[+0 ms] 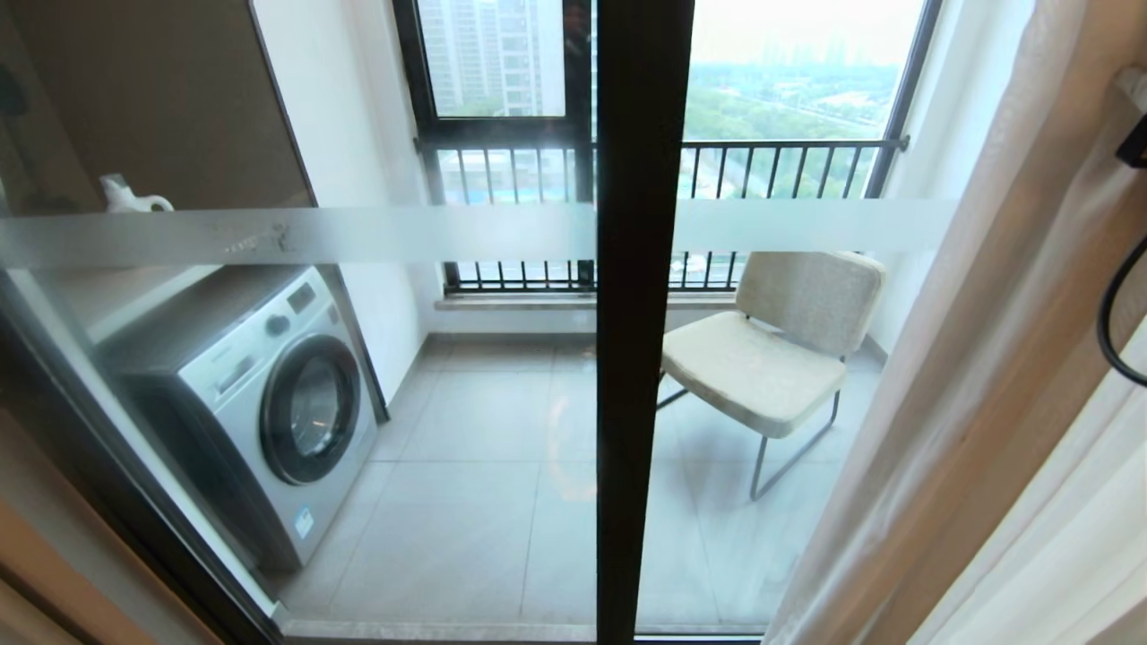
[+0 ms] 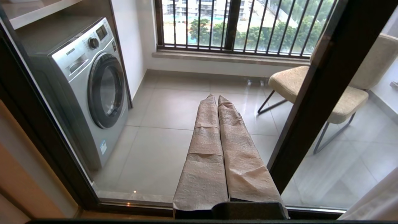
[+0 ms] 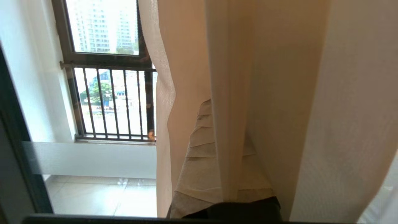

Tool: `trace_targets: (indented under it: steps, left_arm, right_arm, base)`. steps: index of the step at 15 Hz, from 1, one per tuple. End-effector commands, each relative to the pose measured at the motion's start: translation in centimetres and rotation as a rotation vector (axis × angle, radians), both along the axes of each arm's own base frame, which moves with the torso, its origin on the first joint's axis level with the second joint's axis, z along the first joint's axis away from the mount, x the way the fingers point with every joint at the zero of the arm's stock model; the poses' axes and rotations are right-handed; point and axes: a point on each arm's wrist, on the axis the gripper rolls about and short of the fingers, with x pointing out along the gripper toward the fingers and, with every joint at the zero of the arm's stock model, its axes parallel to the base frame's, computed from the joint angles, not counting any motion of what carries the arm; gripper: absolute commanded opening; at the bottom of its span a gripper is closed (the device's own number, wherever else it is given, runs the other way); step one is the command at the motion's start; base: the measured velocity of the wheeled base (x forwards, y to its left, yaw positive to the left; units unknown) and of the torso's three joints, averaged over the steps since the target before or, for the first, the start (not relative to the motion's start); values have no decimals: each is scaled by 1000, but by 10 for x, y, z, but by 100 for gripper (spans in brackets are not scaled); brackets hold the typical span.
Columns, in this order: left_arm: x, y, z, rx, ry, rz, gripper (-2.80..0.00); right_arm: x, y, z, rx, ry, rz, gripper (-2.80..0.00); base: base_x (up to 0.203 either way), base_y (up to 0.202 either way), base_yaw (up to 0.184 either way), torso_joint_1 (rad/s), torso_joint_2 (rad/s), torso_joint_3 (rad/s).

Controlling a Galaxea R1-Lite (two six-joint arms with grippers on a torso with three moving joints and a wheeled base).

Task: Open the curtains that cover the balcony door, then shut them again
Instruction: Pull the inner curtains open on both sides

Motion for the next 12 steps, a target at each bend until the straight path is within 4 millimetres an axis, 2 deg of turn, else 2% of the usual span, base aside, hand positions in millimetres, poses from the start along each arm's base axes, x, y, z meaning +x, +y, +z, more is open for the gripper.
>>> trace_targets:
  steps: [1, 12]
  left_arm:
    - [0, 0, 0, -1, -1, 0, -280]
    - [0, 0, 0, -1, 0, 0, -280]
  right_arm:
    - [0, -2, 0, -2, -2, -9, -280]
    - [-2, -13, -1, -1, 2, -51, -280]
  base:
    - [0, -196, -5, 0, 2, 2]
    - [0, -190, 0, 1, 2, 3]
